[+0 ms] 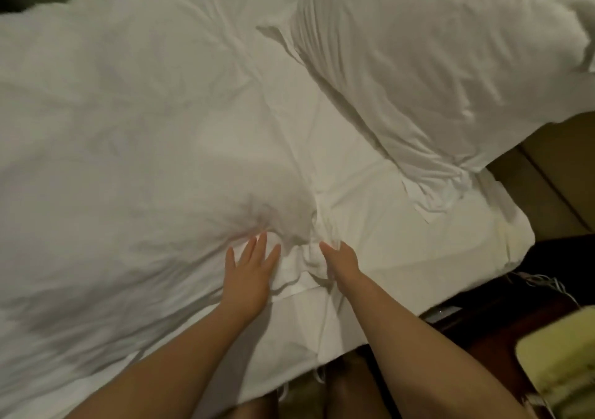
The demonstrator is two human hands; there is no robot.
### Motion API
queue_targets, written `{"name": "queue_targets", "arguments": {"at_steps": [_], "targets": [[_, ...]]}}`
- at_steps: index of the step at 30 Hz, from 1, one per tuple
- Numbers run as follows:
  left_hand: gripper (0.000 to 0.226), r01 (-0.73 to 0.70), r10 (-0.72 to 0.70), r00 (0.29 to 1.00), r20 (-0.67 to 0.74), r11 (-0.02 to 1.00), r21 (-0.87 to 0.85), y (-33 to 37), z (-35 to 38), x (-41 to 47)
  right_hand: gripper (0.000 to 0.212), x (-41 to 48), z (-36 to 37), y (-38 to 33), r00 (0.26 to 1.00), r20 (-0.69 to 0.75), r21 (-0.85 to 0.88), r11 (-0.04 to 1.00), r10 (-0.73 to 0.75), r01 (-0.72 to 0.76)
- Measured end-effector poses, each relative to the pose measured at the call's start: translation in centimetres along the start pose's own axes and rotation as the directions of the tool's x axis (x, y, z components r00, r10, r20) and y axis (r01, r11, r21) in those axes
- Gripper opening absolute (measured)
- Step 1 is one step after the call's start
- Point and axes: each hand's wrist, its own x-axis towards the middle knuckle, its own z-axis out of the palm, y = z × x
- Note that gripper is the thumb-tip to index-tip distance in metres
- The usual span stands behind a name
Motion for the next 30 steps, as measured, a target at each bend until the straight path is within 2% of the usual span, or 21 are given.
{"name": "queue_targets", "arguments": {"at_steps": [2,4,5,7,8,10,11,13,14,15,16,17,18,20,22,24,26,28,30], "targets": [[0.087,0.011,-0.011,0.999,0.042,1.000,0.020,0.3,-0.6,-0.1,0.042,-0.1,-0.1,-0.4,0.999,0.009,0.020,0.998,0.052,-0.052],[0.094,-0.045,0.044,0.999,-0.028,0.998,-0.042,0.6,-1.1,-0.2,0.040,-0.7,0.6,-1.8,0.997,0.010,0.013,0.997,0.079,-0.079],[0.092,-0.080,0.072,0.993,-0.092,0.993,-0.090,0.7,-1.5,-0.2,0.039,-1.3,1.3,-3.0,0.999,0.029,0.000,0.999,0.037,-0.037],[0.078,-0.123,0.059,0.963,-0.262,0.964,-0.234,0.6,-2.4,-0.3,0.036,-4.0,3.3,-6.4,0.984,0.079,0.020,0.987,-0.158,0.157],[0.070,-0.134,0.010,0.940,-0.340,0.930,-0.343,0.1,-2.9,-0.2,0.033,-6.0,4.6,-8.4,0.959,0.118,0.077,0.965,-0.258,0.250],[0.065,-0.102,-0.100,0.925,-0.367,0.864,-0.493,-1.7,-4.7,-0.2,0.031,-9.3,5.7,-11.2,0.909,0.177,0.243,0.912,-0.376,0.330],[0.067,-0.100,-0.094,0.924,-0.371,0.877,-0.471,-2.6,-5.7,-0.2,0.031,-9.8,5.6,-11.5,0.910,0.210,0.346,0.898,-0.358,0.273],[0.063,-0.162,0.026,0.930,-0.368,0.924,-0.346,-3.3,-6.8,-0.4,0.025,-9.3,3.2,-9.4,0.948,0.259,0.503,0.863,-0.187,0.033],[0.060,-0.202,0.096,0.934,-0.345,0.937,-0.286,-2.9,-7.1,-0.5,0.021,-8.1,1.8,-7.1,0.965,0.253,0.450,0.891,-0.063,-0.059],[0.056,-0.239,0.160,0.937,-0.310,0.943,-0.234,-2.1,-6.8,-0.3,0.023,-6.8,0.8,-4.5,0.980,0.196,0.298,0.950,0.035,-0.094],[0.054,-0.273,0.224,0.937,-0.269,0.948,-0.164,-1.2,-6.2,-0.1,0.031,-5.6,-0.2,-2.2,0.989,0.128,0.122,0.988,0.078,-0.093],[0.051,-0.296,0.274,0.941,-0.197,0.951,-0.091,-0.1,-5.4,0.4,0.040,-4.0,-0.9,-0.2,0.991,0.048,0.025,0.991,0.126,-0.128],[0.049,-0.308,0.302,0.944,-0.131,0.951,-0.026,1.2,-4.8,0.9,0.045,-2.3,-1.1,1.0,0.984,0.022,0.025,0.984,0.176,-0.177],[0.044,-0.320,0.323,0.943,-0.082,0.946,0.047,3.5,-3.6,2.2,0.049,0.2,-1.2,2.3,0.987,-0.007,-0.105,0.981,0.162,-0.162],[0.047,-0.306,0.309,0.949,-0.054,0.950,0.067,5.5,-2.9,3.2,0.046,1.5,-0.9,2.9,0.994,-0.090,-0.267,0.960,0.060,-0.082],[0.054,-0.285,0.288,0.957,-0.029,0.955,0.082,6.3,-2.5,4.2,0.043,1.5,-0.7,3.4,0.984,-0.178,-0.283,0.959,-0.018,-0.033],[0.052,-0.254,0.261,0.965,-0.040,0.960,0.120,6.2,-2.4,4.9,0.043,1.4,-0.6,4.3,0.988,-0.127,-0.262,0.964,-0.083,0.047],[0.049,-0.248,0.255,0.966,-0.043,0.961,0.125,5.7,-2.3,5.1,0.044,1.5,-0.7,4.2,0.993,0.054,-0.304,0.945,-0.108,0.119],[0.045,-0.254,0.257,0.966,-0.017,0.962,0.099,5.3,-2.2,5.3,0.045,1.7,-1.1,3.7,0.979,0.189,-0.291,0.948,-0.071,0.125]]}}
